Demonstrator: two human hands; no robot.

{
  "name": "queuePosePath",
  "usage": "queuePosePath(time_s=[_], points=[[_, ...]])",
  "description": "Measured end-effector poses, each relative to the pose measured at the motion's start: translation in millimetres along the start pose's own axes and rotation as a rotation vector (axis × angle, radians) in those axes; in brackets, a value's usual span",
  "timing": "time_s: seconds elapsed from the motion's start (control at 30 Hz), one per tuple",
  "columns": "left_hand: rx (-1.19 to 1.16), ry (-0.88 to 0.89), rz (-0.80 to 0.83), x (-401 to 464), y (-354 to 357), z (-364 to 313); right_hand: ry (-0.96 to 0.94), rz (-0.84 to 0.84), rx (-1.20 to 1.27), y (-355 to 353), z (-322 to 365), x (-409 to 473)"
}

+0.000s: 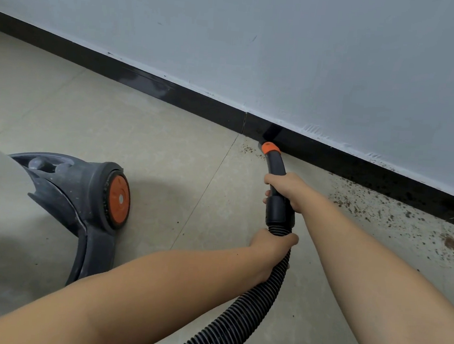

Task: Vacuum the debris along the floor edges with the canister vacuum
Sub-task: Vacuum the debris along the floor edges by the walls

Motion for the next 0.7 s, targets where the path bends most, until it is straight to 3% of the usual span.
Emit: queuePosePath(time_s=[0.3, 0.7], points=[[-0.076, 0.008, -0.037, 2, -18, -9, -0.053, 0.065, -0.026, 25, 19, 12], [0.097, -0.072, 0.163, -33, 57, 37, 0.021, -0.066, 0.023, -49, -50, -45]])
Point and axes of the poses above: each hand's wrist, its own x-axis towards the middle knuckle, its own y-axis out of the palm, z = x × y, the point moved 8 cm from there along x, towards the middle knuckle, and after that the axes turned 8 degrees about -y, right-handed, at the moved point
